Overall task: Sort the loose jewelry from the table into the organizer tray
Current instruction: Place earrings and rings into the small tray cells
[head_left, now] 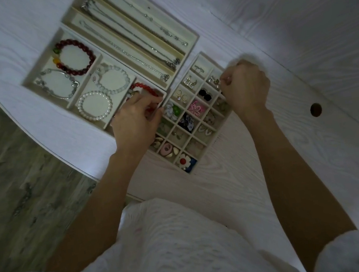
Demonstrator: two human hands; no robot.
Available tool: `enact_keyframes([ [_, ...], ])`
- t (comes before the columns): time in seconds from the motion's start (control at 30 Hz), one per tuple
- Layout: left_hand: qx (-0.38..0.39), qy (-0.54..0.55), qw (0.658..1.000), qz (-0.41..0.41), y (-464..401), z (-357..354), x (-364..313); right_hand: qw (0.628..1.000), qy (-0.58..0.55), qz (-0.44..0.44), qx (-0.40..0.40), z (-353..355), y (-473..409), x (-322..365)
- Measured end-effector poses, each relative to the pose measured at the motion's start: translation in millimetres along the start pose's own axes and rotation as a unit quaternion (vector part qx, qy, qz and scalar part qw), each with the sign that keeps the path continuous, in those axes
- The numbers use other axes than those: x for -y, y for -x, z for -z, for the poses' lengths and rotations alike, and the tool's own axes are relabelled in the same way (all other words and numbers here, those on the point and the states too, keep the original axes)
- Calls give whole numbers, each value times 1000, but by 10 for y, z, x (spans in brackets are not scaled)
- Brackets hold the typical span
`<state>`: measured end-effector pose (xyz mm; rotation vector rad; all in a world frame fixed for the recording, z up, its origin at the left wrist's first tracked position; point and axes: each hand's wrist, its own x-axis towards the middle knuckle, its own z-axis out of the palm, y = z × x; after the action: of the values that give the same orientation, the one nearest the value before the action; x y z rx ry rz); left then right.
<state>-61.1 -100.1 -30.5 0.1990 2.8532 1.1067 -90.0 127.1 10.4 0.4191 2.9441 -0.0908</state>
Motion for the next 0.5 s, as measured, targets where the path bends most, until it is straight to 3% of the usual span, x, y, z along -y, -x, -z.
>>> enact_keyframes([
  [0.17,4,4,1000,1,-5,7,-11,1000,-4,7,-15,-72,-3,81],
  [0.5,6,14,1000,6,-20,3,-9,991,135,10,9,-8,-62,129],
])
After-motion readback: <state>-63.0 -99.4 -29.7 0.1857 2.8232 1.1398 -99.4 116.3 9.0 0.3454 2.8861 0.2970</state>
